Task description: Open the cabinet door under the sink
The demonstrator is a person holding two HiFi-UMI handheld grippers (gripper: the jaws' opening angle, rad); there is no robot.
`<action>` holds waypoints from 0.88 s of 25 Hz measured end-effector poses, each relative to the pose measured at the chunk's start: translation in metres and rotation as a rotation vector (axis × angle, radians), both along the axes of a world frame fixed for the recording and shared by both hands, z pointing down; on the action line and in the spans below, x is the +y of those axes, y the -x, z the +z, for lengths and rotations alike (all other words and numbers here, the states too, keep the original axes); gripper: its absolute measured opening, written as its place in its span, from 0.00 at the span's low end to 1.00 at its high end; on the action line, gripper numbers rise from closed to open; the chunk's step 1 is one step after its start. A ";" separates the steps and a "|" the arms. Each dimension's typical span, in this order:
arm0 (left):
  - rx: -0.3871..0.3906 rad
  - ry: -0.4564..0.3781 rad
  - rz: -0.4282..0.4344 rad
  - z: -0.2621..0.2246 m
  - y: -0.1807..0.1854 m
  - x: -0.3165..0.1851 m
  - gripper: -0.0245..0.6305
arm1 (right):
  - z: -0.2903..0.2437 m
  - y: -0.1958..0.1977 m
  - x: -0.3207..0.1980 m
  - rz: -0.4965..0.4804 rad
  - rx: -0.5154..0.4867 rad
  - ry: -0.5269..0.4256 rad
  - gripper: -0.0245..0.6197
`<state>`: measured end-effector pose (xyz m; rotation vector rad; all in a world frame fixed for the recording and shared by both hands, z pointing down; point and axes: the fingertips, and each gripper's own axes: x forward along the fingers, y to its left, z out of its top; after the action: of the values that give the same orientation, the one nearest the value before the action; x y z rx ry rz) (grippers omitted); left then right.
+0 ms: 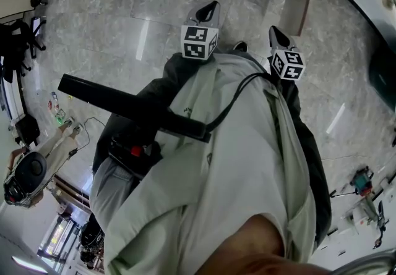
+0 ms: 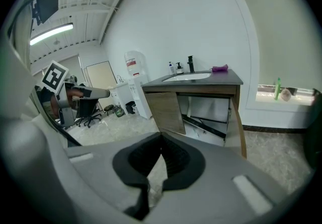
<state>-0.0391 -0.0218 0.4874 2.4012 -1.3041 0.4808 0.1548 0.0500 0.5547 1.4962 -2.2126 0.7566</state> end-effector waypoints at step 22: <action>0.019 -0.007 0.076 -0.001 0.007 -0.007 0.05 | -0.010 0.018 0.010 0.042 0.045 -0.043 0.04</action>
<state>-0.0457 -0.0283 0.4864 2.4627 -1.2122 0.4745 0.1371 0.0601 0.5451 1.5696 -2.1836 0.6860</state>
